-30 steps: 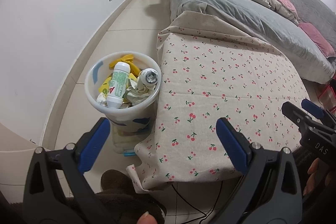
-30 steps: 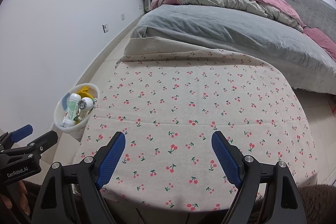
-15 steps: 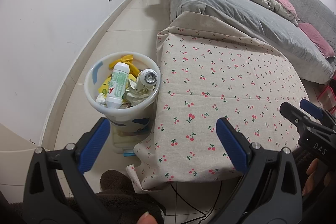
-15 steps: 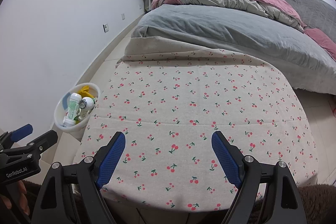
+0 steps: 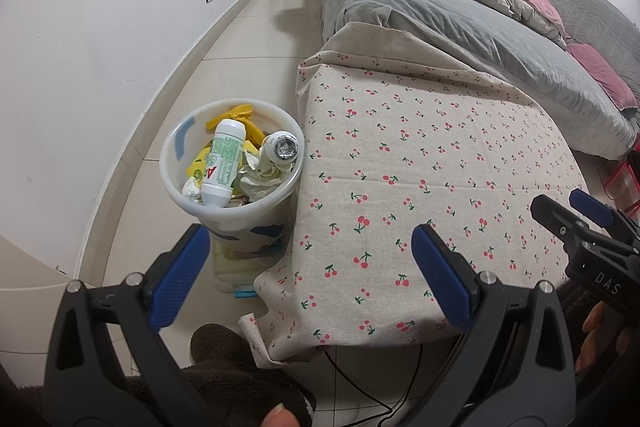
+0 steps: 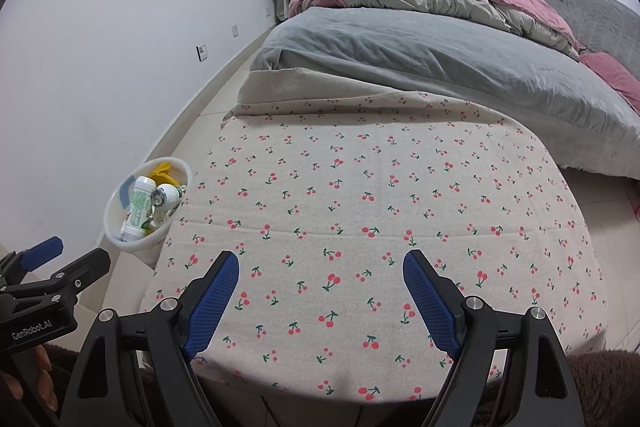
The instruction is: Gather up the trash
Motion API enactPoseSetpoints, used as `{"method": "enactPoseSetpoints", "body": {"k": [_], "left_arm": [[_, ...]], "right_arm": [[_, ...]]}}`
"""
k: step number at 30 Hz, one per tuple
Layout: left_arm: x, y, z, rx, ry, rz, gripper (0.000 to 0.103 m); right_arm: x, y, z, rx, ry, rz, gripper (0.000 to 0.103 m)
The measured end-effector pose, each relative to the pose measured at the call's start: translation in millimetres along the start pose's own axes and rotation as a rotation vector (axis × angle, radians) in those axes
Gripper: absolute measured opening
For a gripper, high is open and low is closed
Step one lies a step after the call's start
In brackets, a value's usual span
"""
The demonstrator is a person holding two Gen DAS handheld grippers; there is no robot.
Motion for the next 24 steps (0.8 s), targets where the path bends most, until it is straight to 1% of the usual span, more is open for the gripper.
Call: {"method": "enactPoseSetpoints", "body": {"k": [24], "left_arm": [[-3.0, 4.7, 0.3, -0.01, -0.003, -0.01, 0.1]], "right_arm": [[0.7, -0.2, -0.7, 0.001, 0.0, 0.0, 0.086]]}}
Point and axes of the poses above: each gripper's, at about its wrist camera, not at the fingertips, and y roughly against the way its jaws point, x to its left, z to its top, the point moved 6 cm from there along -y, roughly the way its jaws point, and after that the axes turned 1 degree about x, right-handed, at the moved point
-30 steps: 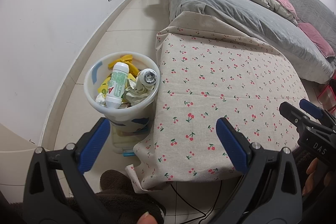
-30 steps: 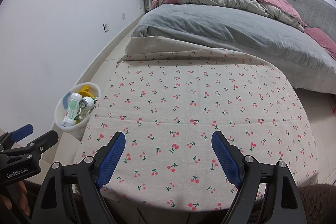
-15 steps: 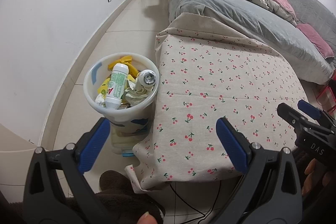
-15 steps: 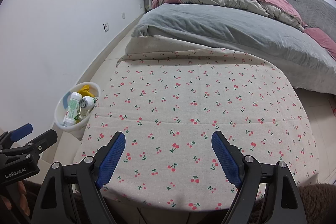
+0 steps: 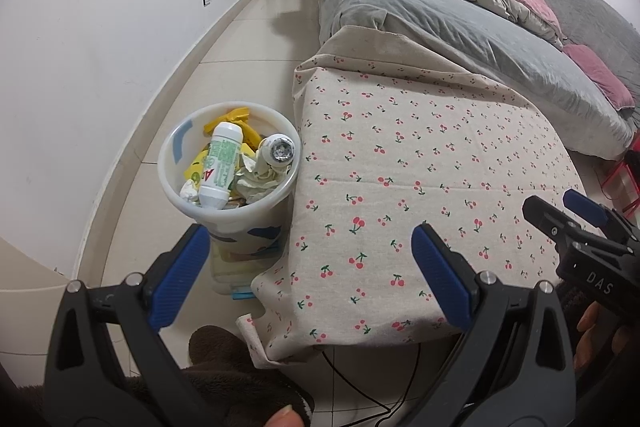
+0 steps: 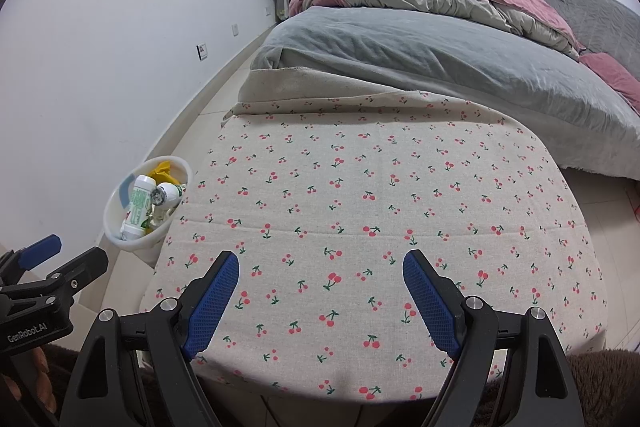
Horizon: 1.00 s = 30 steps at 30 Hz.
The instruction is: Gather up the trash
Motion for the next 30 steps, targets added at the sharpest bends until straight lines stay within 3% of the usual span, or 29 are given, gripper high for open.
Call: {"method": "enactPoseSetpoints", "body": {"k": [11, 19, 30], "left_arm": [[2.2, -0.1, -1.5, 0.007, 0.019, -0.006, 0.1], [13.3, 0.4, 0.1, 0.002, 0.037, 0.035, 0.1], [23.4, 11.8, 9.9, -0.044, 0.068, 0.038, 0.1]], "right_arm": [[1.4, 0.1, -0.9, -0.001, -0.002, -0.002, 0.086], [1.4, -0.2, -1.4, 0.002, -0.004, -0.009, 0.086], [-31.7, -15.6, -15.1, 0.064, -0.061, -0.073, 0.086]]}}
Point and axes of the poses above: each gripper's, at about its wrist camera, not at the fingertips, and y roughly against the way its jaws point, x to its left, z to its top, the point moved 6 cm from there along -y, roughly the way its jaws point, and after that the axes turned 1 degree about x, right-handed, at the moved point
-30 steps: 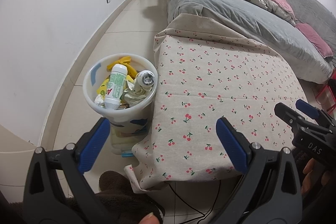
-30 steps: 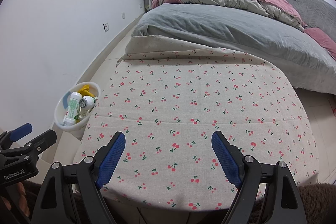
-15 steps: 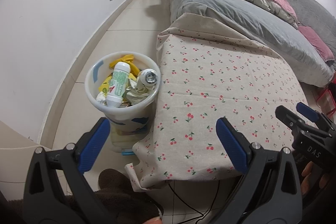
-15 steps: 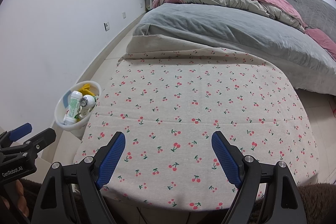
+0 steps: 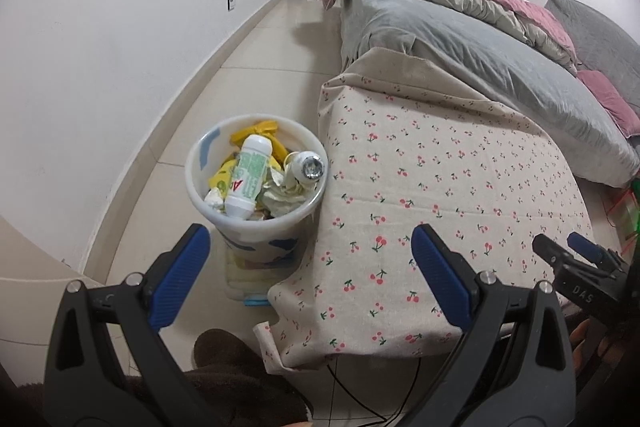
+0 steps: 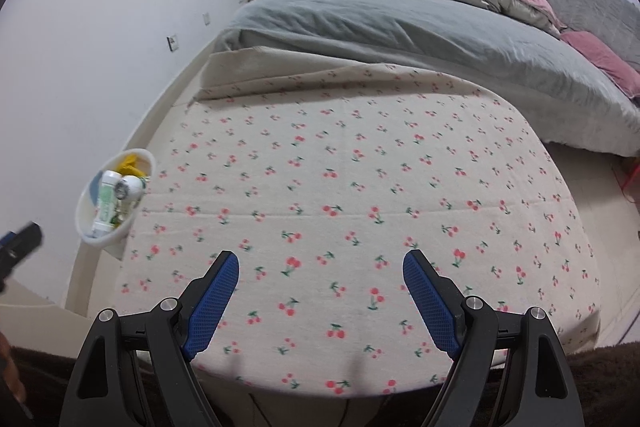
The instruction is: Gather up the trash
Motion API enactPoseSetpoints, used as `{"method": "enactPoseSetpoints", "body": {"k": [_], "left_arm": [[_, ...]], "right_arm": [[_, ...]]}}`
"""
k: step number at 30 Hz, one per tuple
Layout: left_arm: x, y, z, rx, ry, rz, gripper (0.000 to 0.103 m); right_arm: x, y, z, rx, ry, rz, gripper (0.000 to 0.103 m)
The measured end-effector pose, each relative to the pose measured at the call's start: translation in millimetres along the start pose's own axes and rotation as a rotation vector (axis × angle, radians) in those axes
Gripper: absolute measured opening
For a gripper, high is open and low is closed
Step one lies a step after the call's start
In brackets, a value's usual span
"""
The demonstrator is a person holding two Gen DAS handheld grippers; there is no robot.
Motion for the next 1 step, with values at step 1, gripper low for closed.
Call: {"method": "enactPoseSetpoints", "body": {"k": [1], "left_arm": [[-0.6, 0.1, 0.5, -0.005, -0.006, 0.011, 0.1]], "right_arm": [[-2.5, -0.9, -0.3, 0.003, 0.001, -0.004, 0.086]]}}
Point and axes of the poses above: each gripper's, at about its wrist camera, not at the fingertips, and y roughly against the way its jaws point, x to its left, z to its top, the point moved 6 cm from there along -y, roughly the way its jaws point, and after that the axes turned 1 degree about x, right-handed, at the moved point
